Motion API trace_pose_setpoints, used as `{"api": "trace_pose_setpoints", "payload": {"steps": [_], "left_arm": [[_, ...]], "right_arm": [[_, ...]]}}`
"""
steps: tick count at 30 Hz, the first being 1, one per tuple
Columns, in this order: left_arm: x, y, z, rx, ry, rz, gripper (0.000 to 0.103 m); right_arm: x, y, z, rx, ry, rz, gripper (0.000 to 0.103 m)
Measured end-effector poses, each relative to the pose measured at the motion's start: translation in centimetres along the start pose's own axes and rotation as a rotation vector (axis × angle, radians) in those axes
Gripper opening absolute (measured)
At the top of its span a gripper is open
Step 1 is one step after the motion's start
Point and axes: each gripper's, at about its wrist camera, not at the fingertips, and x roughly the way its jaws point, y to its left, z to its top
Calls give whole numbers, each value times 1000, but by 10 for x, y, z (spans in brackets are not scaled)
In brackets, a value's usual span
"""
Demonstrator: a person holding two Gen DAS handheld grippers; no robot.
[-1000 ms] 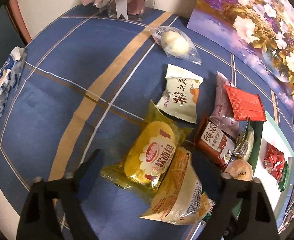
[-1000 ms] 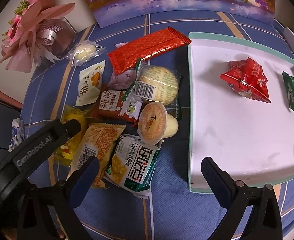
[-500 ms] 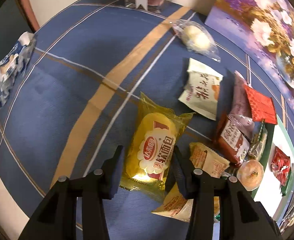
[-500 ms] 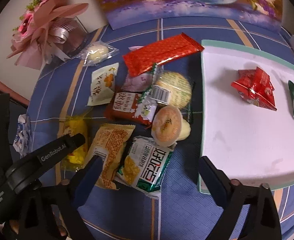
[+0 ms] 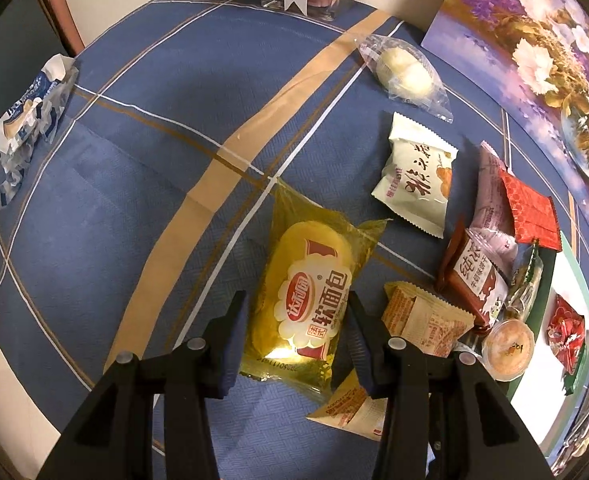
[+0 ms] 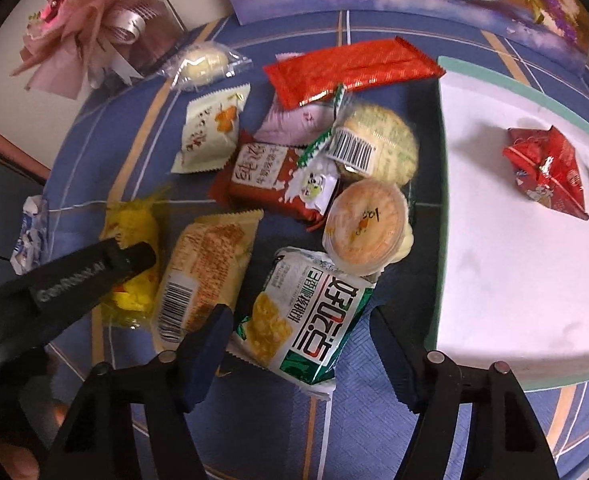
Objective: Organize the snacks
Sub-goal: 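Close left gripper on yellow bread bag while right gripper grasps cracker pack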
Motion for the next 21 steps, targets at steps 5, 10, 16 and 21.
{"api": "trace_pose_setpoints", "payload": {"steps": [5, 10, 16, 21], "left_arm": [[6, 0, -2, 6, 10, 13, 49], [16, -3, -6, 10, 23, 33, 50], [27, -4, -10, 8, 49, 49, 53], [31, -1, -7, -20, 53, 26, 55]], "right_arm": [[11, -3, 0, 11, 12, -9, 74], [14, -2, -1, -3, 1, -30, 75], [16, 2, -4, -5, -2, -24, 80], [22, 10, -6, -53, 9, -10, 90]]}}
